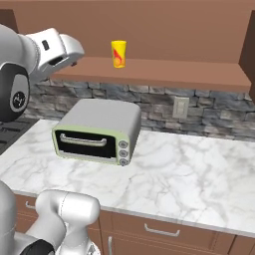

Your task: Open the cabinet directly in front. Then move the liquor and the cup to the dining counter with the candle on it.

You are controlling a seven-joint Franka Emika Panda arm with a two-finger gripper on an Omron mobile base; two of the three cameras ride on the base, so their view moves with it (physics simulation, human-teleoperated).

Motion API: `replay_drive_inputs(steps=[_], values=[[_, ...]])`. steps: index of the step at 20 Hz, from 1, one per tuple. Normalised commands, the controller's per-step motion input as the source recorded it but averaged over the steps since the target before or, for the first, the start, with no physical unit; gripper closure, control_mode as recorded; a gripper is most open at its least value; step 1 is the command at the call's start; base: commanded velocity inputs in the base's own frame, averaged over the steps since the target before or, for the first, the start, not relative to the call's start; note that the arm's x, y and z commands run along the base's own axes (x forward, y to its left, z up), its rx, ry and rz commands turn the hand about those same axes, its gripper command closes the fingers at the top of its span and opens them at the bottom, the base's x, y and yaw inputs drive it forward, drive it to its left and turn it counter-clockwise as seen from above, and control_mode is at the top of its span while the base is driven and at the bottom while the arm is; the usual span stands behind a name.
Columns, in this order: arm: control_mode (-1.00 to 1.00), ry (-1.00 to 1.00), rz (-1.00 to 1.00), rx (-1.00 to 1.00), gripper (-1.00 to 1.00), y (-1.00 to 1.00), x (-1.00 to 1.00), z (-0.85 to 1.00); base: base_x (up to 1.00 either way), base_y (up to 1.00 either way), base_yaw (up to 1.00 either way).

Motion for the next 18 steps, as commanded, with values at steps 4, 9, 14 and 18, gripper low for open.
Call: replay_drive_inputs(steps=[4,9,14,18], values=[[-1.00,0.00,0.00,0.00,-1.00,0.00,0.00,-0.20,0.00,0.00,0.00],[-1.00,0.00,0.00,0.02,-1.00,0.00,0.06,-0.09,0.00,0.00,0.00],[-1.00,0.00,0.00,0.03,-1.00,0.01,0.16,0.00,0.00,0.00,0.00],[-1.00,0.00,0.00,0.01,-1.00,0.02,0.19,0.00,0.00,0.00,0.00]])
